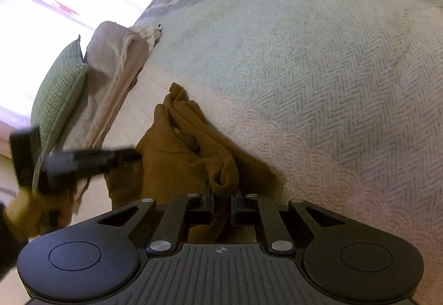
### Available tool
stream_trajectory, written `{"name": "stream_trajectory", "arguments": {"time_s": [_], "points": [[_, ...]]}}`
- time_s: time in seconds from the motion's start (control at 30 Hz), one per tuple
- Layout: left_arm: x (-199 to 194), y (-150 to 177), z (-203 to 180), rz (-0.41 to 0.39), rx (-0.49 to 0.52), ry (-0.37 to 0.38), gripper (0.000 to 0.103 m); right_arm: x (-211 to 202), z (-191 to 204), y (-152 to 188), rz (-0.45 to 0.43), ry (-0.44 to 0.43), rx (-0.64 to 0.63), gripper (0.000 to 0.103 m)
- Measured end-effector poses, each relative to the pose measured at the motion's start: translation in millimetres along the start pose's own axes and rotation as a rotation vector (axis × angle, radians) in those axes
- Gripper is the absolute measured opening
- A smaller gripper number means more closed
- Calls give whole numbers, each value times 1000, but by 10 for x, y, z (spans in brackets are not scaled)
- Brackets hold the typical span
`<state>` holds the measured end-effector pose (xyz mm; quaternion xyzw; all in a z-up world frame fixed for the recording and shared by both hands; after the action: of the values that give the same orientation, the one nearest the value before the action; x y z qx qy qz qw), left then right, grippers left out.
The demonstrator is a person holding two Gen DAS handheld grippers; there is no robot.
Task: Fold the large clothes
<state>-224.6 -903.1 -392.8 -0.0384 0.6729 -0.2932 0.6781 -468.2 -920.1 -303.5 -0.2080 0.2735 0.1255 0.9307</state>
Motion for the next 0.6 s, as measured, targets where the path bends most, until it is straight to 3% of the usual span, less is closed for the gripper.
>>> {"name": "stream_trajectory", "arguments": {"time_s": [0.07, 0.17, 0.23, 0.37, 0.43, 0.53, 0.6], "points": [[145, -118, -18, 16, -21, 28, 17, -1, 20, 4, 10, 9, -21, 6], [382, -299, -82, -3, 45, 19, 17, -22, 23, -30, 13, 4, -27, 7], [489, -416, -65, -1, 36, 46, 19, -38, 34, -32, 26, -5, -51, 7], [670, -560, 44, 21, 39, 39, 43, -54, 36, 5, 38, -9, -76, 7], [723, -571, 80, 31, 39, 45, 46, -47, 36, 17, 37, -7, -67, 7], [726, -557, 89, 34, 36, 64, 39, -62, 44, 21, 38, -4, -60, 7], [708, -546, 57, 42, 51, 80, 22, -68, 63, 22, 41, 0, -65, 7]]}}
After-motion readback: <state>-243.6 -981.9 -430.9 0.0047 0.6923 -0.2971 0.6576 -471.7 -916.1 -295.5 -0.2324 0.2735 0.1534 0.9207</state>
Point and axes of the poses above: each gripper's, at about its wrist camera, not at the fingertips, and x roughly the way its jaws point, z to its left, y to its underside, the point moved 7 cm from there along x, roughly the way its jaws point, and after that the axes turned 10 degrees about -y, right-handed, at the moved point
